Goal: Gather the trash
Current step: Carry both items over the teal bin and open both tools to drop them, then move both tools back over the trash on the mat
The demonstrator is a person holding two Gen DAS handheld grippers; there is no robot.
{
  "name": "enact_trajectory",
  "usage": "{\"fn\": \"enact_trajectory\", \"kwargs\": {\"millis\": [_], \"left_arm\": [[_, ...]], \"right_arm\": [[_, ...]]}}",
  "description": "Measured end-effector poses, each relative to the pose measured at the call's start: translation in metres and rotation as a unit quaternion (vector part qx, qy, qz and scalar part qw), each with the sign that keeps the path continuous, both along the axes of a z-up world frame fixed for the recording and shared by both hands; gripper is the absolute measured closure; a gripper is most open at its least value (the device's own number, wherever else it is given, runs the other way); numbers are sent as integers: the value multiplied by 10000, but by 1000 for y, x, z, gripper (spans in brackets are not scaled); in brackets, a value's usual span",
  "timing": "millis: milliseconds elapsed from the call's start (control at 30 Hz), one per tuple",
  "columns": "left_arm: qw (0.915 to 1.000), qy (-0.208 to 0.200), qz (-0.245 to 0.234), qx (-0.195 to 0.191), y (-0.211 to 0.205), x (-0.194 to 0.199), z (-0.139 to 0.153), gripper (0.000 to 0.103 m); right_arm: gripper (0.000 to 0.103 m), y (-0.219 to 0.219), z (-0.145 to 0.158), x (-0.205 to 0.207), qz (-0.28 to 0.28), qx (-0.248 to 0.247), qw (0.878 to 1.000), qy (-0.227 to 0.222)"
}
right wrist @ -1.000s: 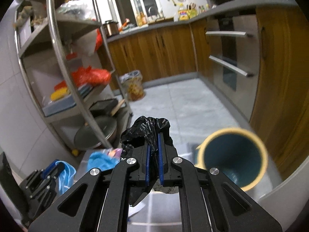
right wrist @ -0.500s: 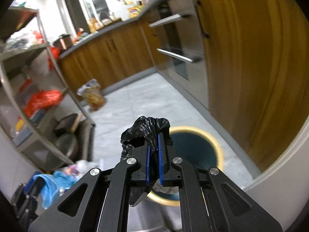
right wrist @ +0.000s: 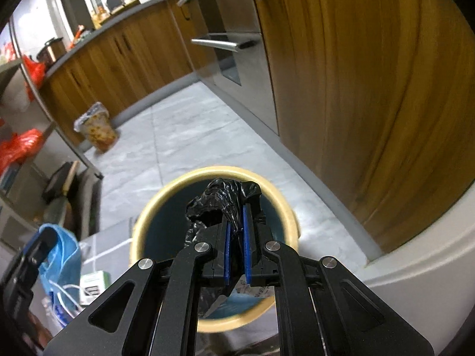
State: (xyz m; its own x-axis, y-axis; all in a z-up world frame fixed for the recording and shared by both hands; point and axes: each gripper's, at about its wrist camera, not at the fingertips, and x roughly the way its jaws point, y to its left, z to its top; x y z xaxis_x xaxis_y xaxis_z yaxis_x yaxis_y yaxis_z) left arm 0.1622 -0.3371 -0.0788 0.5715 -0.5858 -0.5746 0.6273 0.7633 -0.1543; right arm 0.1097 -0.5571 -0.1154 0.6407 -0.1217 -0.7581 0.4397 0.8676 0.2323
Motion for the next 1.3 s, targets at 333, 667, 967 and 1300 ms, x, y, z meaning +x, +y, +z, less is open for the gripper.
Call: {"fn": "enact_trajectory", "kwargs": {"millis": [333, 667, 967, 1300], "left_arm": [[9956, 179, -225, 895, -59, 33, -67, 86], [9943, 154, -91, 1047, -62, 49, -83, 75], [9951, 24, 30, 990, -49, 45, -67, 53], [9941, -312, 384, 962, -10, 28, -31, 19]], "right_arm": [[95, -10, -23, 27, -132, 220, 9995, 196], [94, -5, -27, 35, -75, 258, 9991, 334], [74, -1, -20, 37, -115, 220, 9994, 255], [23, 6, 6, 30, -260, 88, 9996, -112]]}}
